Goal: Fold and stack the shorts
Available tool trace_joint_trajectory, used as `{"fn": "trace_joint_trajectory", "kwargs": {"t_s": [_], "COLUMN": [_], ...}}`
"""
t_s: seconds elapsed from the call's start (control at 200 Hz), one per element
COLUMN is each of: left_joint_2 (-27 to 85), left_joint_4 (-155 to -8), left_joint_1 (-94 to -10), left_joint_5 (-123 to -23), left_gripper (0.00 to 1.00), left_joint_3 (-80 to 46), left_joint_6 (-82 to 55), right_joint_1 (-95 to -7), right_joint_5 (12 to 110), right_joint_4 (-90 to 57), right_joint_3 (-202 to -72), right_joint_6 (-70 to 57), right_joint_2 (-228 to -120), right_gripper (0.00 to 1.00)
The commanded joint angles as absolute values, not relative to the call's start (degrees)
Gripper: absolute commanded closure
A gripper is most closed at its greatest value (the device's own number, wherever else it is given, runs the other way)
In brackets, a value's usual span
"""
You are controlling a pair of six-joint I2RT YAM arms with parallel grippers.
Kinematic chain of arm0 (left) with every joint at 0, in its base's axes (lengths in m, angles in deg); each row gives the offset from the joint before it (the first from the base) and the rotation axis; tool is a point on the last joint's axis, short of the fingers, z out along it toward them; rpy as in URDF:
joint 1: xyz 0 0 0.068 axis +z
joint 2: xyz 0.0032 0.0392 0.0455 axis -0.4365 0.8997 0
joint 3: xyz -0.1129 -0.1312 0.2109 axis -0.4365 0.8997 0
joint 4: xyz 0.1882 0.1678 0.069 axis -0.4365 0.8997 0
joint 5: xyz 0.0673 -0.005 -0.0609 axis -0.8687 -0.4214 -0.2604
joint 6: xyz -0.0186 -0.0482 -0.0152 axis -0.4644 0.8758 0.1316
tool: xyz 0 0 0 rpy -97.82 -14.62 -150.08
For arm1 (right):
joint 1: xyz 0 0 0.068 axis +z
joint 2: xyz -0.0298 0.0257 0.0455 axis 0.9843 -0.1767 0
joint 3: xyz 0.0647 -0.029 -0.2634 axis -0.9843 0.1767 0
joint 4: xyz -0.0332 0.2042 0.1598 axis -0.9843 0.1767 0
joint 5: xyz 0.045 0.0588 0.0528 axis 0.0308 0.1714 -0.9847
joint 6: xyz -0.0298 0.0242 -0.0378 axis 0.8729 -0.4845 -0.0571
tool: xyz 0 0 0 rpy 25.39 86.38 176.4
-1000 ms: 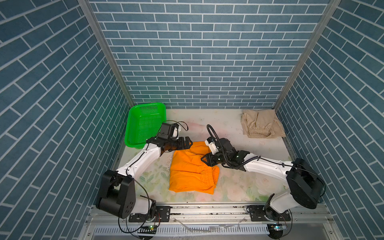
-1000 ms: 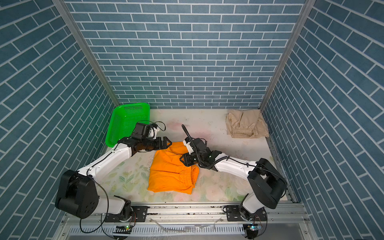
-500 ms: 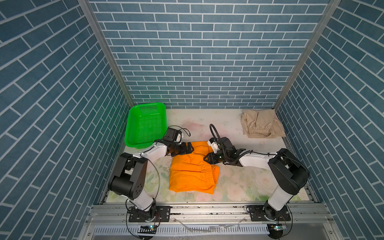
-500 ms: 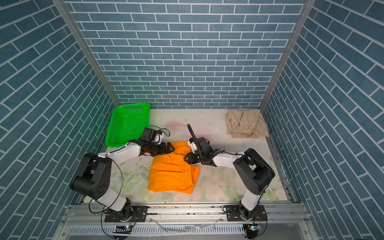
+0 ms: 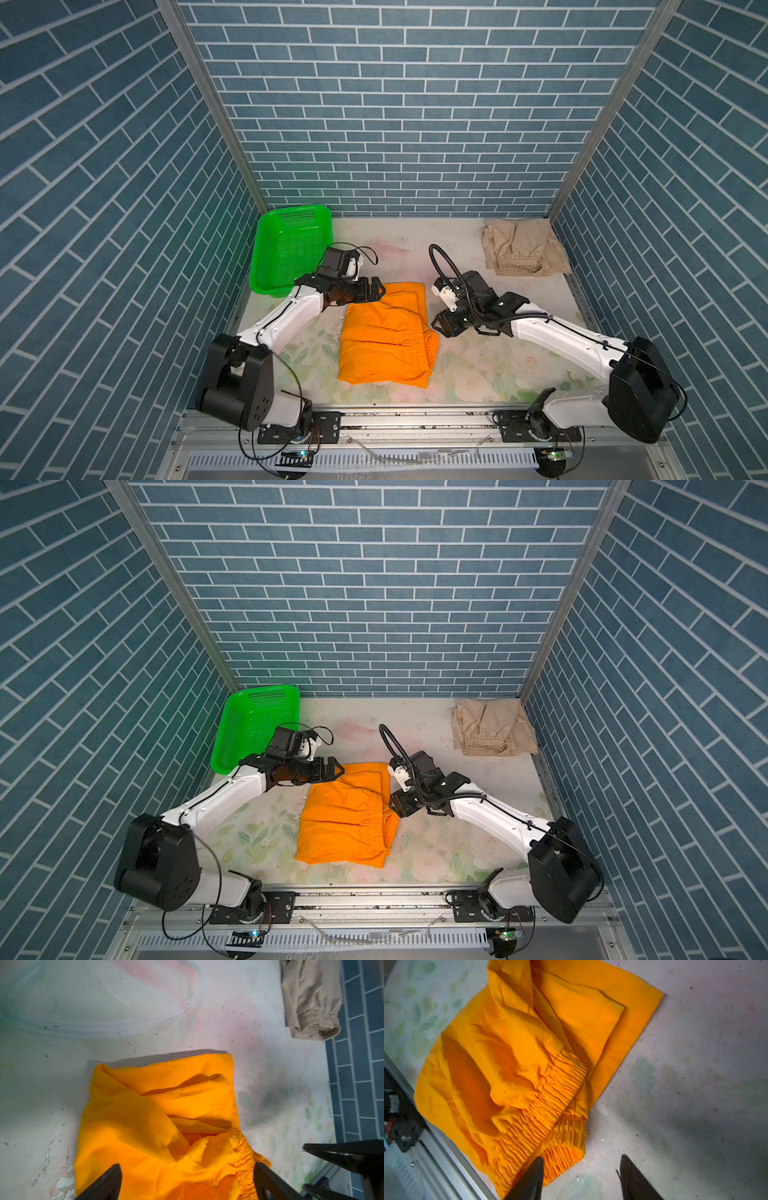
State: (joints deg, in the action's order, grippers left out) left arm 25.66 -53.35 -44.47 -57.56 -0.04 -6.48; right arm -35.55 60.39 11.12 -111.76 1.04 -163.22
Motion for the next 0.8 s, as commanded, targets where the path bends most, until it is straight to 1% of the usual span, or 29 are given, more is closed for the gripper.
{"fn": "trace_joint_trajectory", "kwargs": {"t_s": [0.0, 0.08, 0.16, 0.255, 0.325, 0.38, 0.43, 0.465, 0.51, 0.54, 0.605, 0.645, 0.795], "left_joint_2": [20.4, 17.5, 16.2, 15.8, 15.4, 15.0, 15.0, 15.2, 15.5, 15.8, 15.9, 15.6, 13.4], "left_joint_4": [-50.5, -50.7, -50.4, -49.9, -49.4, -49.3, -49.4, -49.5, -49.7, -49.8, -49.9, -50.0, -50.2], "left_joint_1": [-46.3, -49.3, -51.6, -51.9, -52.0, -52.0, -52.0, -51.9, -51.9, -51.9, -51.9, -52.0, -52.0], "left_joint_5": [-55.9, -57.0, -58.5, -59.4, -60.2, -61.2, -61.6, -61.8, -61.9, -62.2, -62.7, -62.9, -63.7], "left_gripper": [0.0, 0.0, 0.0, 0.0, 0.0, 0.0, 0.0, 0.0, 0.0, 0.0, 0.0, 0.0, 0.0], "left_joint_3": [2.5, 5.3, 7.7, 10.3, 11.4, 12.3, 13.0, 13.4, 14.0, 14.5, 15.0, 16.5, 19.1], "left_joint_6": [-2.2, -0.4, 0.3, 0.8, 0.5, 0.3, 0.0, -0.3, -0.5, -0.6, -0.6, -0.6, -0.6], "right_joint_1": [-32.4, -29.9, -28.0, -26.2, -25.5, -25.1, -25.0, -25.0, -25.0, -25.0, -25.0, -25.0, -25.3], "right_joint_5": [65.5, 68.6, 68.2, 67.7, 69.1, 72.2, 73.9, 75.0, 75.8, 76.1, 76.2, 75.8, 71.1], "right_joint_4": [17.3, 16.6, 13.8, 10.9, 9.9, 9.3, 8.4, 7.4, 5.7, 4.4, 1.5, -0.1, -7.1], "right_joint_3": [-110.6, -110.7, -111.0, -112.0, -113.3, -114.2, -115.0, -115.4, -115.6, -115.6, -115.7, -115.6, -113.2], "right_joint_6": [6.3, 6.6, 6.7, 7.2, 8.0, 8.5, 9.2, 9.5, 9.7, 9.8, 9.6, 9.2, 5.6], "right_joint_2": [-163.4, -165.9, -168.8, -172.2, -174.8, -176.7, -177.8, -178.1, -178.0, -177.7, -176.5, -175.5, -171.8], "right_gripper": [0.39, 0.38, 0.38, 0.38, 0.38, 0.4, 0.43, 0.47, 0.56, 0.64, 0.89, 1.0, 1.0]}}
